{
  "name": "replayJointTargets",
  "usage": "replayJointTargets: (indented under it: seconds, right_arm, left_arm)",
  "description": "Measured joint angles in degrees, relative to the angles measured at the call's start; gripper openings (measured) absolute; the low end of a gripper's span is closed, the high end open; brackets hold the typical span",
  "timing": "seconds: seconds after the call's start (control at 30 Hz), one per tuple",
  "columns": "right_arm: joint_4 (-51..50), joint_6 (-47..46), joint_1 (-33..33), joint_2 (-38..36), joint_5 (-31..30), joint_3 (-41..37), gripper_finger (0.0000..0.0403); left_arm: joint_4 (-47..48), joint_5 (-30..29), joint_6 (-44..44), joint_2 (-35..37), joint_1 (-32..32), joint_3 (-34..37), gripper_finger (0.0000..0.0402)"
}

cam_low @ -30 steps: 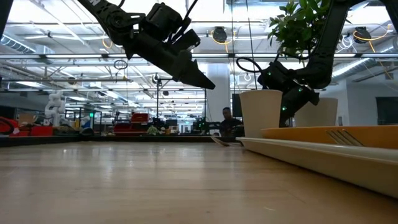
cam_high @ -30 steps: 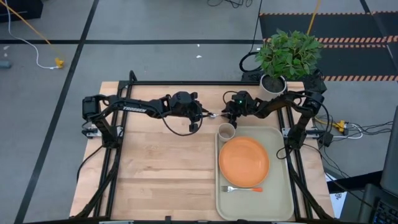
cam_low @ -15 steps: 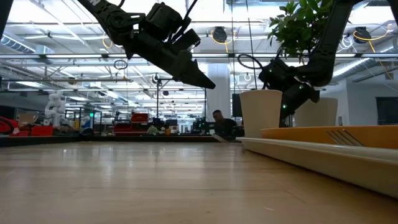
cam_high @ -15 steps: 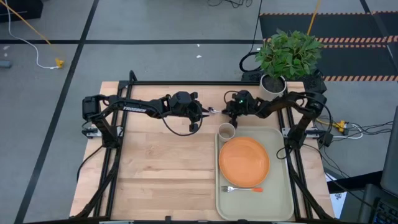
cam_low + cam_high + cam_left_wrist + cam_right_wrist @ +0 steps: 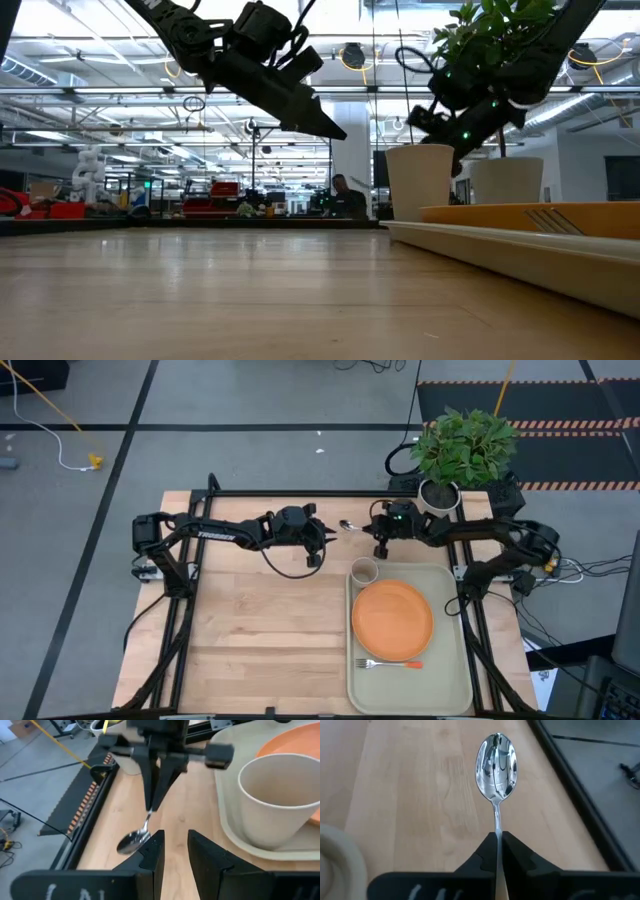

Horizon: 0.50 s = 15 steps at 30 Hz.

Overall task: Pick and place plate/cup/fork/spoon on tray
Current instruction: Put the white orange spoon on the left side of the white orange fork

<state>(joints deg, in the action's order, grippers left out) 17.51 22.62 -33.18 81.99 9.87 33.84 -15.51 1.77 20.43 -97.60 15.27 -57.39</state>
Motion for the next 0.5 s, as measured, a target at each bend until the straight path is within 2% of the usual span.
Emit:
replayJointTargets:
  seconds: [0.23,0.5]
  right_arm:
    - [-8.2,0.4,4.8,-9.5,-6.0,0.0,0.0000]
    - [-13.7,-2.7,12.6,-17.7,-11.5,0.0,0.0000]
  left_arm:
    - [0.4,-0.2,-2.4,0.0,-2.1,-1.6,0.0088]
    - [20.5,-0.5,-2.6,-0.1,-8.7,-16.7,0.0088]
